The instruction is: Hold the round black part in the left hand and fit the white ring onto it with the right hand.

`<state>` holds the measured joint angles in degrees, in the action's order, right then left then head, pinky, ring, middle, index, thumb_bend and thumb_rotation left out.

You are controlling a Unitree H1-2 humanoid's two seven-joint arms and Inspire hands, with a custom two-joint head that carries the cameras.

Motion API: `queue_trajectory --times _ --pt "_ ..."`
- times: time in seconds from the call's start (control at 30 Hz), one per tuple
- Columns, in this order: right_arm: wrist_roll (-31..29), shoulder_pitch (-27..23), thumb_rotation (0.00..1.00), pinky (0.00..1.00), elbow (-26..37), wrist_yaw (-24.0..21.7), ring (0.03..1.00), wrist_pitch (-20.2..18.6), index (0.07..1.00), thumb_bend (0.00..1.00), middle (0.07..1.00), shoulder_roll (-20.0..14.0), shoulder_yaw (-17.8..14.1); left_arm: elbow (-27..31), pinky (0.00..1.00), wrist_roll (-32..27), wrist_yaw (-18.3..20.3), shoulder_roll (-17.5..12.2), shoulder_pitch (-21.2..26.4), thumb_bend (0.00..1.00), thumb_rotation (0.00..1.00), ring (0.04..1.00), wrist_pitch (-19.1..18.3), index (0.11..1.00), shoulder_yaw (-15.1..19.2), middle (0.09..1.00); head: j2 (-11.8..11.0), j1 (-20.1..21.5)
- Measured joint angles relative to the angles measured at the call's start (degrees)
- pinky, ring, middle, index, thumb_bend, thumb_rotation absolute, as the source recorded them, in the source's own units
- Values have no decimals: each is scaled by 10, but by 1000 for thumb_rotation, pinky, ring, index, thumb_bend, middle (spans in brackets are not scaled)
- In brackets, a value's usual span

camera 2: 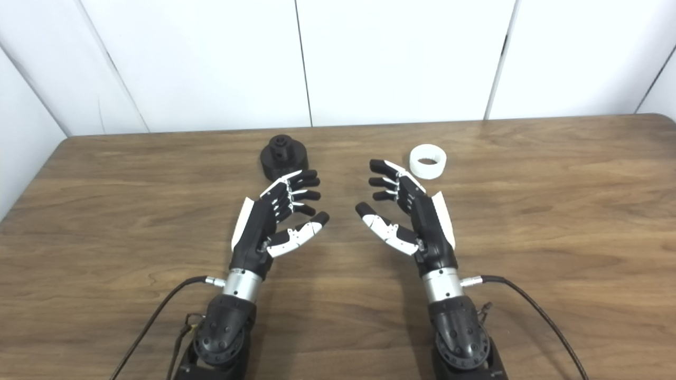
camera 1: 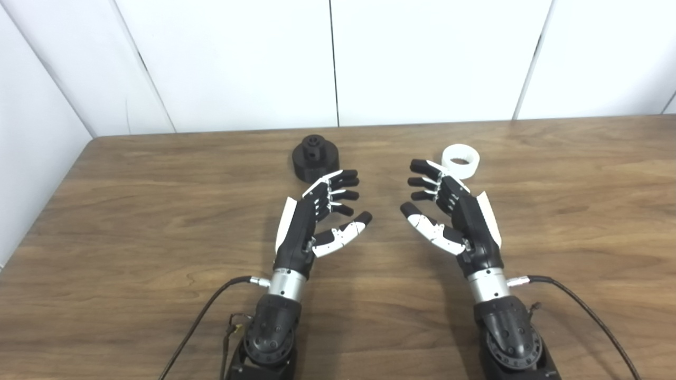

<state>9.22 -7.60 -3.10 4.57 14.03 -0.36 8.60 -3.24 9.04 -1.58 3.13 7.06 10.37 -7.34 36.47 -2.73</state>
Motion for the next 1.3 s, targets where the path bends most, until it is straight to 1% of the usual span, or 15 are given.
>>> queue_trajectory --times 0.43,0.57,0.73,0.87,1.0,1.1,1.17,1.3 --pt "0 0 315 673 0 -4 761 0 789 537 815 -1 0 -2 576 0 0 1 0 553 98 697 1 752 -1 764 -1 0" --pt "0 0 299 668 0 -7 761 0 786 533 810 -1 0 -4 573 0 0 1 0 551 105 696 9 753 -1 765 -3 -5" --pt "0 0 313 664 0 -8 759 0 785 539 813 -1 -1 -4 587 1 0 1 0 551 95 705 9 754 -1 766 -3 -10" --pt "-1 0 326 668 0 -9 758 0 788 548 816 -1 -2 -4 602 8 -1 -2 0 552 135 702 9 753 -1 765 -3 -11" --pt "-2 0 313 672 0 -12 759 0 790 544 817 -1 -2 -3 619 26 -1 -15 2 557 158 723 9 764 2 775 -3 -11" --pt "-2 0 298 669 0 -12 758 0 788 539 813 -1 -2 0 609 35 -1 -26 4 554 208 735 1 765 5 788 -3 -11" --pt "-2 0 299 666 0 -12 756 0 785 544 811 -1 -2 1 603 44 -1 -36 10 572 238 735 -5 754 7 783 -3 -11" --pt "-2 -1 289 666 -1 -12 757 0 785 539 810 -1 -2 13 606 47 0 -46 19 588 253 743 -17 751 15 784 -2 -11"
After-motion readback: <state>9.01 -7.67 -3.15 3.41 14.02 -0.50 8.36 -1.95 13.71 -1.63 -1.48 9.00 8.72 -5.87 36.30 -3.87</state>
